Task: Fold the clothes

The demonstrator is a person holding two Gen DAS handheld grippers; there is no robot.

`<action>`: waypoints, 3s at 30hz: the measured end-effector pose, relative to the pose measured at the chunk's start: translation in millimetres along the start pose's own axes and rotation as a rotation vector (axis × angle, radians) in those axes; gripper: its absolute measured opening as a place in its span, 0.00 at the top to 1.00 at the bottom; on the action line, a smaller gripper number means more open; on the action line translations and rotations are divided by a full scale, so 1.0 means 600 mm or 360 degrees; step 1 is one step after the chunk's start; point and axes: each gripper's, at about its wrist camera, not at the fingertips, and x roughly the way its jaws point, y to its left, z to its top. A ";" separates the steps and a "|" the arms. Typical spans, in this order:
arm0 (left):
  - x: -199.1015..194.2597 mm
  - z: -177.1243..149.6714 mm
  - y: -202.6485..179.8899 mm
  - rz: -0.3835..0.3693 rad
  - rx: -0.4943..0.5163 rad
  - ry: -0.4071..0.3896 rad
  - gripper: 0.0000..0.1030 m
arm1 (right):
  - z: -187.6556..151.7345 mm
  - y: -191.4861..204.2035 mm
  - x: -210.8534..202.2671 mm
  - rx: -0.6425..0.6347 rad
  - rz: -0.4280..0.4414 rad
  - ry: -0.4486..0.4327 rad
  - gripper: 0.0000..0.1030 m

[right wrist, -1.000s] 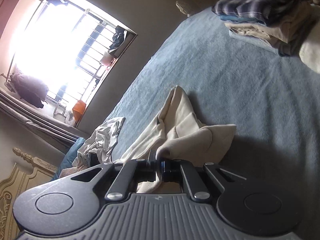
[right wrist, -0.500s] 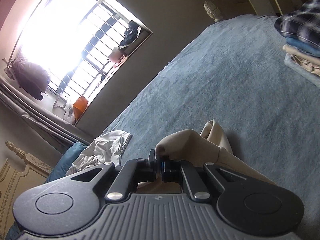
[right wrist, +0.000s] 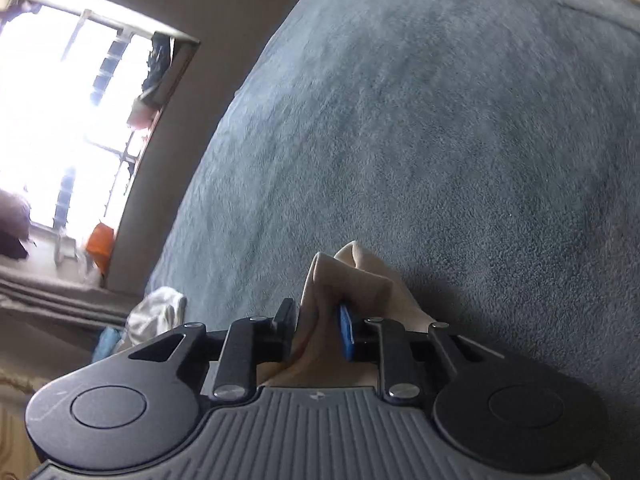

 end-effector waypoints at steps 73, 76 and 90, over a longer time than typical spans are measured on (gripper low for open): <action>-0.062 -0.262 -0.175 0.0514 0.1448 -0.0092 0.74 | -0.230 0.232 -0.162 -0.1281 -0.0127 -0.0342 0.84; -0.025 -0.322 -0.170 0.0514 0.1590 0.0083 0.74 | -0.281 0.226 -0.181 -0.1339 -0.0136 -0.0293 0.84; 0.056 -0.398 -0.060 0.1115 0.2399 -0.0247 0.60 | -0.503 0.122 -0.019 -0.2001 -0.0313 -0.0227 0.84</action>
